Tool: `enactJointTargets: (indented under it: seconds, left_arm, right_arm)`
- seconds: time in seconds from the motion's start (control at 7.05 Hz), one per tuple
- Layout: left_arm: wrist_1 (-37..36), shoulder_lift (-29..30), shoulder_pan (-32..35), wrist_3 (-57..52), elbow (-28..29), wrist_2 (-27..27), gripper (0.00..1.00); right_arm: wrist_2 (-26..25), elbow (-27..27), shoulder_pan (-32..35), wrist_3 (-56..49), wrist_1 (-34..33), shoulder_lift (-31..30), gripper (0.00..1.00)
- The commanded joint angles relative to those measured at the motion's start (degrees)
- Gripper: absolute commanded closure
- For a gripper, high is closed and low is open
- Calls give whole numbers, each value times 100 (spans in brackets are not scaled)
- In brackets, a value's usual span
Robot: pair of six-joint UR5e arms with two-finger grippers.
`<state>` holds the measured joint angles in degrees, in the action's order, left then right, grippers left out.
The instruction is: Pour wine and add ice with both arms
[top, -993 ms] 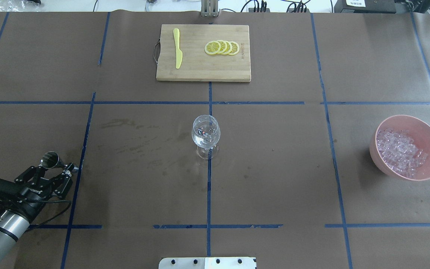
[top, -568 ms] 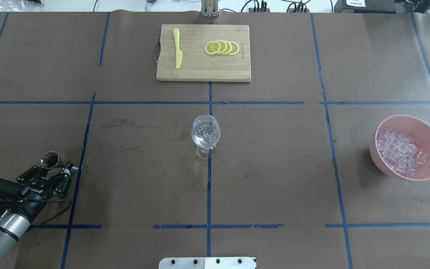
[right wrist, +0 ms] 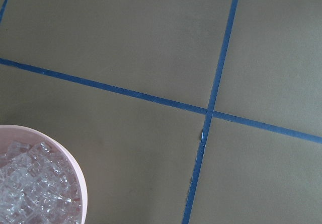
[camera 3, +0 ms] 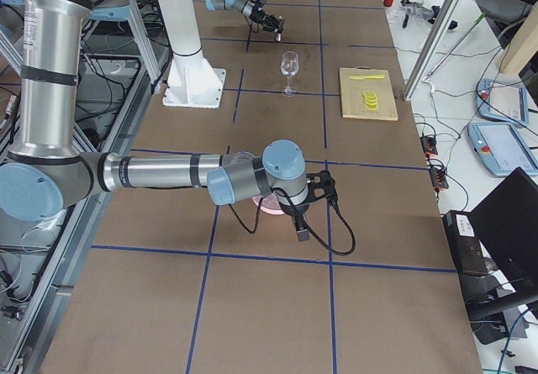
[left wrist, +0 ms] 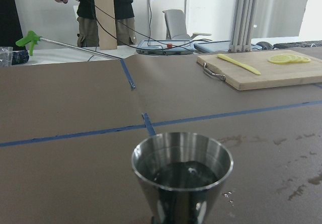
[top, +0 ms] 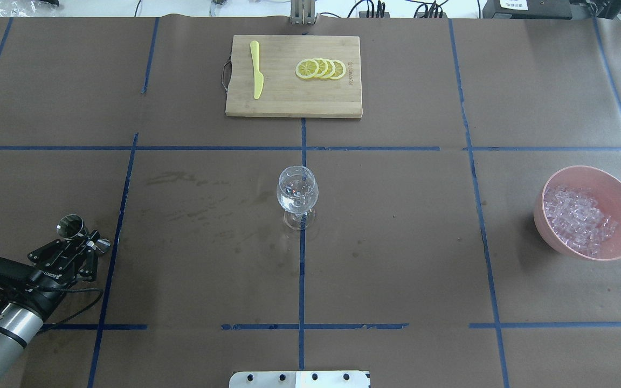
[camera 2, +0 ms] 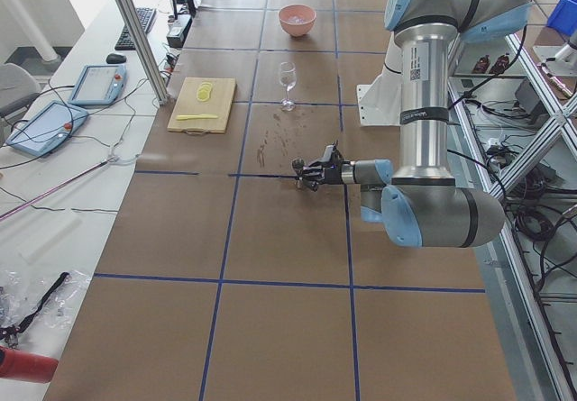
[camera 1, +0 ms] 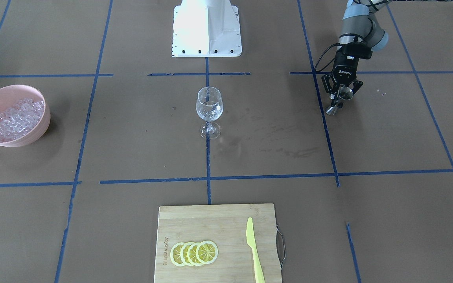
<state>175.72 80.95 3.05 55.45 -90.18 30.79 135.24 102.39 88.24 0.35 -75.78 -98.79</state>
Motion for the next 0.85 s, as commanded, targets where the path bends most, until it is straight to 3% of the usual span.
enactJointTargets:
  seconds: [0.0,0.28,0.57,0.71]
  left_arm:
    - [50,0,11,-8,-17,-3,100]
    - [251,-17,29,-78,-61,6,100]
    - [288,9,159,-855,-262,23,100]
    - [296,157,457,-1226,-324,467,100]
  right_arm:
    - [-7,0,0,0,2,9,0]
    - [-7,0,0,0,2,9,0]
    - [-16,-9,0,-9,2,9,0]
    - [-16,-17,0,-9,2,9,0]
